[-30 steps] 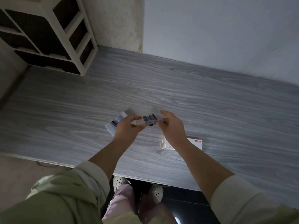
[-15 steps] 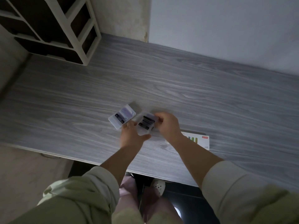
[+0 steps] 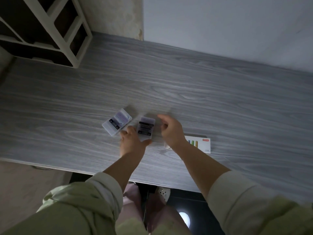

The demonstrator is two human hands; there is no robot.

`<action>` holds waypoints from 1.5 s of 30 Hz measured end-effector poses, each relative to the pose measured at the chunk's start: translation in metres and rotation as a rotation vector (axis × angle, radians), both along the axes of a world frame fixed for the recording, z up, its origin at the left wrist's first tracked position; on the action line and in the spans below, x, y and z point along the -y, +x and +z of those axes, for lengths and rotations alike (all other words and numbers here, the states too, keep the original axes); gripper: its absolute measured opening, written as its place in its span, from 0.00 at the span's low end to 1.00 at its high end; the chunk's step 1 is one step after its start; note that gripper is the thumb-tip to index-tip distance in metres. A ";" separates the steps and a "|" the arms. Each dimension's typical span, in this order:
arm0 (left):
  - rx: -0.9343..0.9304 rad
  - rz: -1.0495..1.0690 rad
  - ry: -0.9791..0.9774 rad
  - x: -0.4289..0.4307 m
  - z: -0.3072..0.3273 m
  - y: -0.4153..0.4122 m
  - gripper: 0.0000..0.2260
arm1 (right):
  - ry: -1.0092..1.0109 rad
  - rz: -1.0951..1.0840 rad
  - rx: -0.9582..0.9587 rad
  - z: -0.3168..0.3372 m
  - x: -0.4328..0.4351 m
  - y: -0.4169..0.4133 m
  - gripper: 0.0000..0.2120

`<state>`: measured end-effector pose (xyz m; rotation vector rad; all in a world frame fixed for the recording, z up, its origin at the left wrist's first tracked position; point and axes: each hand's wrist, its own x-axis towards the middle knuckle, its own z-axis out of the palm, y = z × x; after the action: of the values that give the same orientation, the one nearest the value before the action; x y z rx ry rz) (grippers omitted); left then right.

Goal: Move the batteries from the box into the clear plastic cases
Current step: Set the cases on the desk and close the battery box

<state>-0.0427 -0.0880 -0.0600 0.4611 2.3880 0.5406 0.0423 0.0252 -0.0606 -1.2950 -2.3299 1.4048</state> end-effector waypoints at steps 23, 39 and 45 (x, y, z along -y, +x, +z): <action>0.496 0.205 0.253 -0.028 0.016 0.072 0.15 | -0.209 -0.547 0.102 -0.005 -0.002 0.151 0.13; 0.406 0.270 0.436 0.004 -0.007 0.053 0.18 | -0.249 -0.687 -0.179 -0.012 0.037 0.124 0.11; 0.272 0.309 0.600 0.002 -0.013 0.047 0.12 | -0.291 -0.929 -0.485 -0.029 0.043 0.105 0.12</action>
<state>0.0044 -0.0898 -0.0729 0.2432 2.0142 1.3824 0.1472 -0.0181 -0.0899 -1.5567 -1.0007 1.4703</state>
